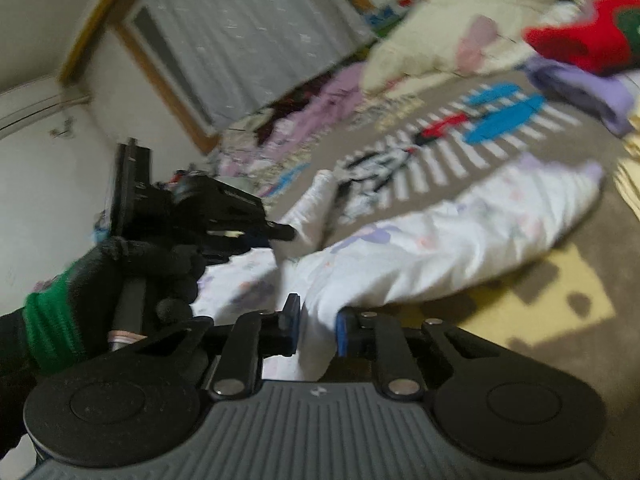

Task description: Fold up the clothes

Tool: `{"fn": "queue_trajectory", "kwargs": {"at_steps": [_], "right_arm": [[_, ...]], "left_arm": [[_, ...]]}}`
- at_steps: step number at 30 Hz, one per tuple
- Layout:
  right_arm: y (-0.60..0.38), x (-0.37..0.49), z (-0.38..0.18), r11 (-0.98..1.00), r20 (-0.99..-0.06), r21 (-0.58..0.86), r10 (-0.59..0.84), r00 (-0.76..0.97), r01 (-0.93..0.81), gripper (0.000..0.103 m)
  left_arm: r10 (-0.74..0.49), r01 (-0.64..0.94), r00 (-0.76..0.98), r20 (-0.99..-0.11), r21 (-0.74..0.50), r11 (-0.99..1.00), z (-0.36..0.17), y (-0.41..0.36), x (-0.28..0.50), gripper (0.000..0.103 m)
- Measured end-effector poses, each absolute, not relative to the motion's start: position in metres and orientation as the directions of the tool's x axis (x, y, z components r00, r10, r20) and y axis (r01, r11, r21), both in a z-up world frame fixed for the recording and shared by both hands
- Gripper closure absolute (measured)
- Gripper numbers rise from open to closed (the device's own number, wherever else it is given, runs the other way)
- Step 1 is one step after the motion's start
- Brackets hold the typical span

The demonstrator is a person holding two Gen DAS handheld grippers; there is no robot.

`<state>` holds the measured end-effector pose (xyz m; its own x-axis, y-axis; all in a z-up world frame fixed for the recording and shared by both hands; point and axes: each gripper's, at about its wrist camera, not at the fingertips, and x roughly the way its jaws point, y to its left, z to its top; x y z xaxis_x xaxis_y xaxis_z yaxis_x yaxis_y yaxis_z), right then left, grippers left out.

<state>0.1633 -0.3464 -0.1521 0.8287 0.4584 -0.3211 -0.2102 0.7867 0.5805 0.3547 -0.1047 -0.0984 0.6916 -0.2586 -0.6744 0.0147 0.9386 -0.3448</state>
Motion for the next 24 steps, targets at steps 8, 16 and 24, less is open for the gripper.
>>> {"fn": "queue_trajectory", "kwargs": {"at_steps": [8,16,24], "right_arm": [[-0.300,0.155,-0.135,0.849,-0.318,0.347,0.506,0.802,-0.398,0.085],[-0.250,0.155,-0.147,0.840,-0.451,0.165,0.530,0.718,-0.517,0.085],[-0.246,0.148,-0.147,0.836,-0.454,0.162,0.535,0.713,-0.524,0.085]], "left_arm": [[-0.220,-0.063,0.711,-0.668,-0.373,0.926,-0.109,-0.070,0.338,0.096],[-0.174,-0.013,0.684,-0.709,-0.249,0.968,-0.112,-0.071,0.340,0.092],[-0.194,0.130,0.765,-0.613,-0.148,0.980,-0.077,-0.088,0.359,0.092]]}}
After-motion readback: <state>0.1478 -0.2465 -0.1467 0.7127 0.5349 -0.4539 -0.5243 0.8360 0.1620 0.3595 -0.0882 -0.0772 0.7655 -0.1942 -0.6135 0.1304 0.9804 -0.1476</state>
